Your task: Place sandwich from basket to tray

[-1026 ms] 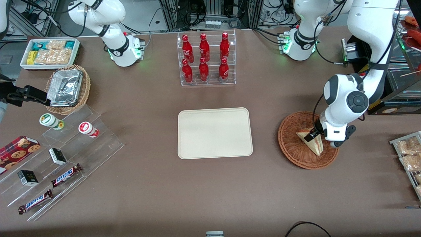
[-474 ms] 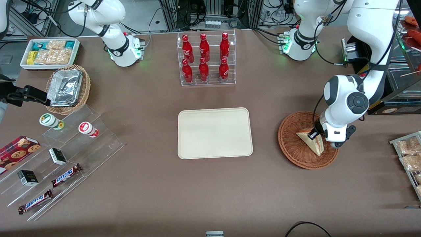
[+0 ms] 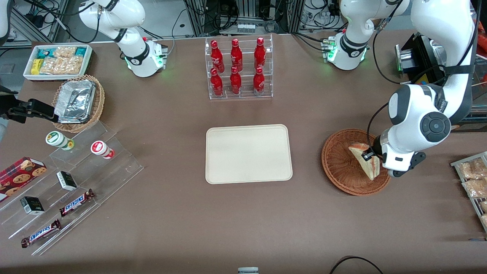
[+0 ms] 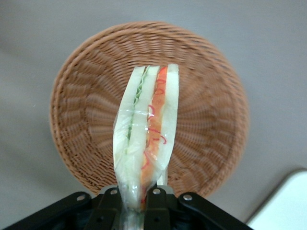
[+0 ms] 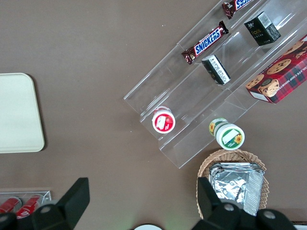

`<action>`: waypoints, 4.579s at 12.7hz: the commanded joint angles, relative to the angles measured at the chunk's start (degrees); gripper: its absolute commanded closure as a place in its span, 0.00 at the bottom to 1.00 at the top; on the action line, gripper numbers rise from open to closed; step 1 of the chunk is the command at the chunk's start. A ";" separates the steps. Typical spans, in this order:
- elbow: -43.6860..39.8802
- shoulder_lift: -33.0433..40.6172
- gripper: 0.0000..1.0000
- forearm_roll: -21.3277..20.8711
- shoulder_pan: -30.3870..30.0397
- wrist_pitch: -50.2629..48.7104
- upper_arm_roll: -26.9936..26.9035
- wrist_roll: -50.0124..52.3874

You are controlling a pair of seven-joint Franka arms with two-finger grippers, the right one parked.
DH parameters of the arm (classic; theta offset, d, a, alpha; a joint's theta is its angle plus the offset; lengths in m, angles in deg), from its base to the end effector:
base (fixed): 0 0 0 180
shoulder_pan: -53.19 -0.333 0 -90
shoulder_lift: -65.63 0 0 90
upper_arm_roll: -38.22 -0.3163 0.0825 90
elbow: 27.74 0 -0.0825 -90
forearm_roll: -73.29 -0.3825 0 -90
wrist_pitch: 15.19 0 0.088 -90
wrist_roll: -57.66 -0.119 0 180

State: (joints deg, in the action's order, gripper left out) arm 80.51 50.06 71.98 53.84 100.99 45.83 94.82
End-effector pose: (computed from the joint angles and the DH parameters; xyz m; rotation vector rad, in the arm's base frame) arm 0.5939 -0.0814 0.3429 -3.0050 -0.7600 0.1968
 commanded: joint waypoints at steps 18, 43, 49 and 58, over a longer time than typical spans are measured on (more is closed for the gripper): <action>-30.99 -27.32 1.00 -3.32 37.13 -0.79 0.65 23.74; -37.41 -21.53 0.00 -4.04 33.11 -11.58 0.74 30.36; -32.68 -13.02 0.00 -2.56 21.79 -20.73 0.74 2.86; -12.02 4.74 0.00 -1.14 2.71 -22.49 0.65 -32.03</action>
State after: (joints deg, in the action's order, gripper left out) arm 61.56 48.77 69.81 59.75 77.17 45.87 67.94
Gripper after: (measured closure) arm 0.000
